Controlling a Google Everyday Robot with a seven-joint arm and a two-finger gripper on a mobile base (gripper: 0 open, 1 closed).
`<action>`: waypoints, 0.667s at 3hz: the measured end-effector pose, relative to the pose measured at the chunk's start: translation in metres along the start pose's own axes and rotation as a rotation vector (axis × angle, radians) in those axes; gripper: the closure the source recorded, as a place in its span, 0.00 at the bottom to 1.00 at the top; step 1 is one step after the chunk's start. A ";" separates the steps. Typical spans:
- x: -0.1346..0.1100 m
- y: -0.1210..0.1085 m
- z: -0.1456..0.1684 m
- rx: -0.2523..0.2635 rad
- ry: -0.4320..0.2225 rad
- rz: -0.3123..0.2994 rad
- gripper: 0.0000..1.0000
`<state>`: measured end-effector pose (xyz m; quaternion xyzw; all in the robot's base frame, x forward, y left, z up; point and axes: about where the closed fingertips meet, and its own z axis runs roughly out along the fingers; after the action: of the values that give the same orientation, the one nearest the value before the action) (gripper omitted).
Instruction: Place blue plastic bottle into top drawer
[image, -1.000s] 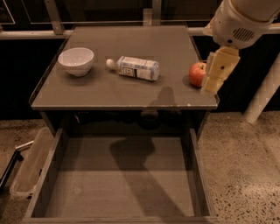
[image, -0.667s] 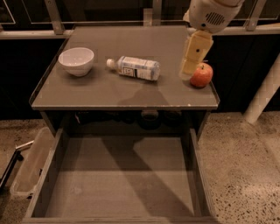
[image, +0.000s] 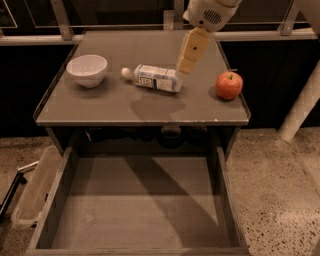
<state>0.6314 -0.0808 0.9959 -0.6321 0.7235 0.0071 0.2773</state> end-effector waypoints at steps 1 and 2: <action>-0.001 -0.001 0.003 -0.004 -0.005 0.002 0.00; -0.005 -0.004 0.001 0.009 -0.037 -0.020 0.00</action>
Offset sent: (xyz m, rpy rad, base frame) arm 0.0049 0.0029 0.0123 0.0523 -0.0607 0.0501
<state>0.6356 -0.0769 0.9985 -0.6376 0.7120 0.0127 0.2938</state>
